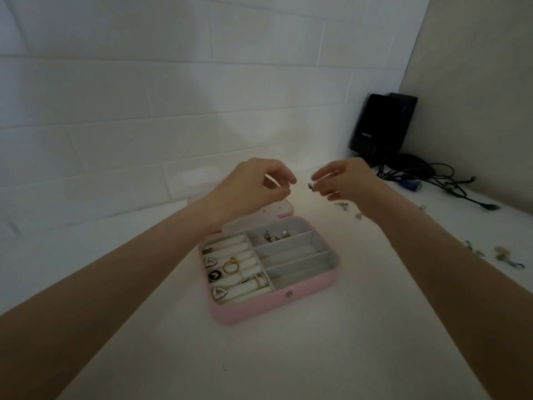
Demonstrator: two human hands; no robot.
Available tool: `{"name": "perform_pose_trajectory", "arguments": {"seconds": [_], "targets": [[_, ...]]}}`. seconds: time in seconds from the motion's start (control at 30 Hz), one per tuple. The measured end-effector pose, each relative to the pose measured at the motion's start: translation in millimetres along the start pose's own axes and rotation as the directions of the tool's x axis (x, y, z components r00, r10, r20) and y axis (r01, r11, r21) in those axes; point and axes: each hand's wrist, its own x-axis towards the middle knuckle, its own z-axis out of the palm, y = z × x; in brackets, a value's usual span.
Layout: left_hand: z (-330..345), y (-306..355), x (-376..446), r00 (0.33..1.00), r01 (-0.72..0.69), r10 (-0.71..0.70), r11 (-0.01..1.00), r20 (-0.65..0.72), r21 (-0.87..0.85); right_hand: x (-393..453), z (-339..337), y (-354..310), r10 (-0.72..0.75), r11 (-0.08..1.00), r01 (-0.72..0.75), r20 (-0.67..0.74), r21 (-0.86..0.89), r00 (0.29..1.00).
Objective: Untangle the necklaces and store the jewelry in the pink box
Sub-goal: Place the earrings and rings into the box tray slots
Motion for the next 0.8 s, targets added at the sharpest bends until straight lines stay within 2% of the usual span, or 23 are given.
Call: {"name": "perform_pose_trajectory", "arguments": {"seconds": [0.03,0.1,0.17,0.27,0.4,0.5,0.57,0.67,0.8], "targets": [[-1,5,-1,0.999,-0.027,0.026,0.999,-0.023,-0.028,-7,-4,-11,0.042,0.984,-0.057,0.087,0.17,0.995],[-6,16,-3,0.998,-0.023,0.013,0.984,-0.056,-0.174,-19,-5,-28,0.056,0.911,-0.162,0.276,0.38,0.96],[-12,24,-8,0.995,0.022,-0.053,0.944,-0.086,-0.329,-29,-1,-38,0.024,0.849,-0.211,0.363,0.485,0.932],[-23,26,-19,0.986,0.11,-0.155,0.879,-0.06,-0.465,-42,6,-44,-0.016,0.797,-0.238,0.414,0.555,0.91],[-31,25,-36,0.971,0.216,-0.238,0.863,0.009,-0.457,-51,16,-46,-0.02,0.88,-0.192,0.436,0.435,0.9],[-37,22,-46,0.966,0.256,-0.253,0.884,0.062,-0.391,-58,24,-49,-0.051,0.972,-0.035,0.355,0.231,0.933],[-41,19,-52,0.962,0.271,-0.252,0.912,0.101,-0.306,-64,29,-54,-0.108,0.984,0.052,0.336,0.171,0.936],[-46,15,-61,0.956,0.277,-0.252,0.943,0.147,-0.185,-72,39,-62,-0.139,0.99,0.123,0.391,0.065,0.91],[-50,11,-73,0.943,0.294,-0.27,0.949,0.192,-0.111,-76,51,-65,-0.107,0.992,0.125,0.47,-0.007,0.876]]}}
